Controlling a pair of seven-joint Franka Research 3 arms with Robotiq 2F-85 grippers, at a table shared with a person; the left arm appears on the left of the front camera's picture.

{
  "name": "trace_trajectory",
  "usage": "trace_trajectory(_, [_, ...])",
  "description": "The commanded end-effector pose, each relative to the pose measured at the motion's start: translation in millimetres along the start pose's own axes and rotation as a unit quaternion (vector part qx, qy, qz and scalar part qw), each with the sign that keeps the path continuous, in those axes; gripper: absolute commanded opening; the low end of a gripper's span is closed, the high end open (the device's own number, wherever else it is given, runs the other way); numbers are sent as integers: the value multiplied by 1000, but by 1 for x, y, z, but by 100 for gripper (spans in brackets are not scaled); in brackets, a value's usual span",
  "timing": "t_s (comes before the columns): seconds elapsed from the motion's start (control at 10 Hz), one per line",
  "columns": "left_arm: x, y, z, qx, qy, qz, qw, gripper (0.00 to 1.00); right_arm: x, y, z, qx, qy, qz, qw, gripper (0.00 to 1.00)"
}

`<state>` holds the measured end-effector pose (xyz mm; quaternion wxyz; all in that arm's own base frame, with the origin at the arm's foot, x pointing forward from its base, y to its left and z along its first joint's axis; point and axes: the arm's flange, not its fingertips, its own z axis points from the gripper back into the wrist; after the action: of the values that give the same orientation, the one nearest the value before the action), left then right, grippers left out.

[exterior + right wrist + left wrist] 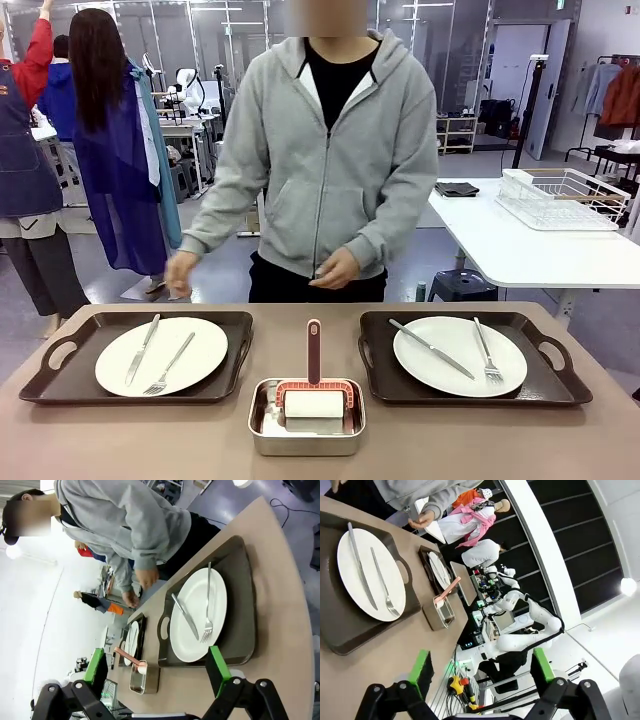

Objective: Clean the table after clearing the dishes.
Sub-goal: When the left (or right) Handle tray is removed, use the left hand (or right hand) to clean the left (or right) side of the table with the Lint Roller.

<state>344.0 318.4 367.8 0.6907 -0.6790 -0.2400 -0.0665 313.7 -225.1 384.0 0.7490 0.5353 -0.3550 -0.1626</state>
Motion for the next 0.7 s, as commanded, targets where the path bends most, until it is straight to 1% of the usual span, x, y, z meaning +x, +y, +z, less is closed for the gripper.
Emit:
trace_trajectory(0.0, [-3,-1,2,7,5,4,1000,100,-3,4,-1,3,-2,5,1000,100])
trace_trajectory(0.6, [-3,-1,2,7,5,4,1000,100,-3,4,-1,3,-2,5,1000,100])
